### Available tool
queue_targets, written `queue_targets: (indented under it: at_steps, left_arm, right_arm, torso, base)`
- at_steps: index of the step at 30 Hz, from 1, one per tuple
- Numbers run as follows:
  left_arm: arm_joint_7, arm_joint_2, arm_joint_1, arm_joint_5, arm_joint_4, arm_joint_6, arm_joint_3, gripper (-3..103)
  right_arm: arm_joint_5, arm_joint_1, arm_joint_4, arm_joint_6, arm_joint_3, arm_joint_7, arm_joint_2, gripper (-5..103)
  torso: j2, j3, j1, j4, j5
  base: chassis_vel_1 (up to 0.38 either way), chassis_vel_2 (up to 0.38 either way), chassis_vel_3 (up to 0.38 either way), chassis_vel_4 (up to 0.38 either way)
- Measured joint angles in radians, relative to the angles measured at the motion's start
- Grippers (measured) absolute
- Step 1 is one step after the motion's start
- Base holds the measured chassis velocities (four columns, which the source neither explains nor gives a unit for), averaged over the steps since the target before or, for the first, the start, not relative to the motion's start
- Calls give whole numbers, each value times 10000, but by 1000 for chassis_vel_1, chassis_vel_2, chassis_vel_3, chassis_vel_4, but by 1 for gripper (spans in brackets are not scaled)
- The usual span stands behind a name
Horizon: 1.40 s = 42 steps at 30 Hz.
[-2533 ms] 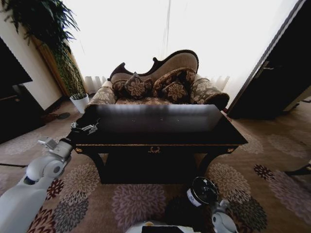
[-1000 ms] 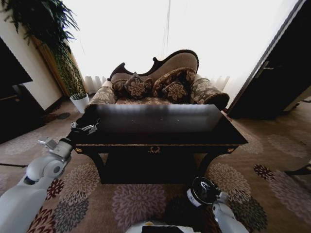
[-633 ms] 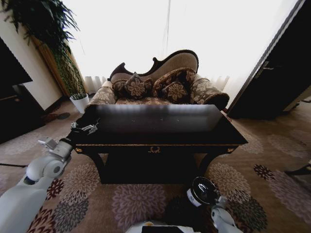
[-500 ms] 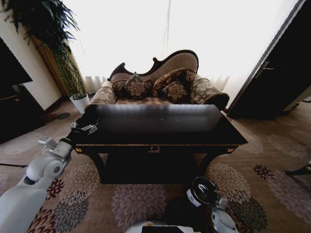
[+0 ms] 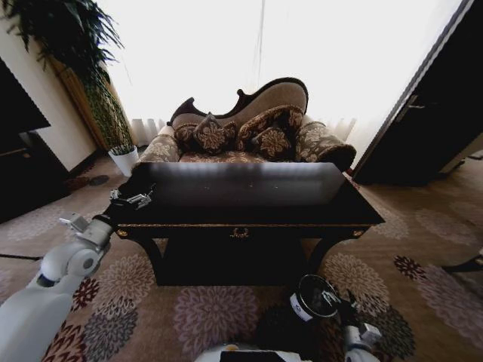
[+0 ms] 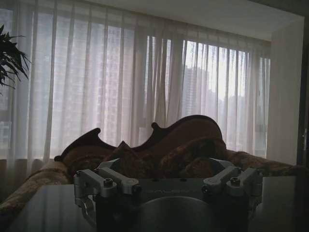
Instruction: Move to the front of the table and place the trash on the table into the trash bin.
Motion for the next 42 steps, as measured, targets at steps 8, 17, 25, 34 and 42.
queue_targets:
  at_steps: [8, 17, 25, 34, 42]
  left_arm:
    - [0, 0, 0, 0, 0, 0, 0, 100]
    - [0, 0, 0, 0, 0, 0, 0, 100]
    - [0, 0, -1, 0, 0, 0, 0, 100]
    - [0, 0, 0, 0, 0, 0, 0, 100]
    - [-1, 0, 0, 0, 0, 0, 0, 100]
  right_arm:
    - [259, -883, 2070, -213, 482, 107, 173, 100]
    - [385, -1041, 3561, -636, 915, 303, -15, 100]
    - [919, 67, 4426, -1546, 965, 875, -979, 100]
    - [1209, 1371, 4244, -2058, 368, 1249, -2918, 100]
    - [1497, 2630, 3402, -2323, -307, 1487, -4150, 100]
  torso:
    - [0, 0, 0, -2, 2]
    - [-1, 0, 0, -1, 2]
    - [-2, 1, 0, -1, 1]
    - [-3, 2, 0, 0, 3]
    - [-3, 2, 1, 0, 3]
  base:
    - [0, 0, 0, 0]
    - [0, 0, 0, 0]
    - [0, 0, 0, 0]
    - [0, 0, 0, 0]
    - [0, 0, 0, 0]
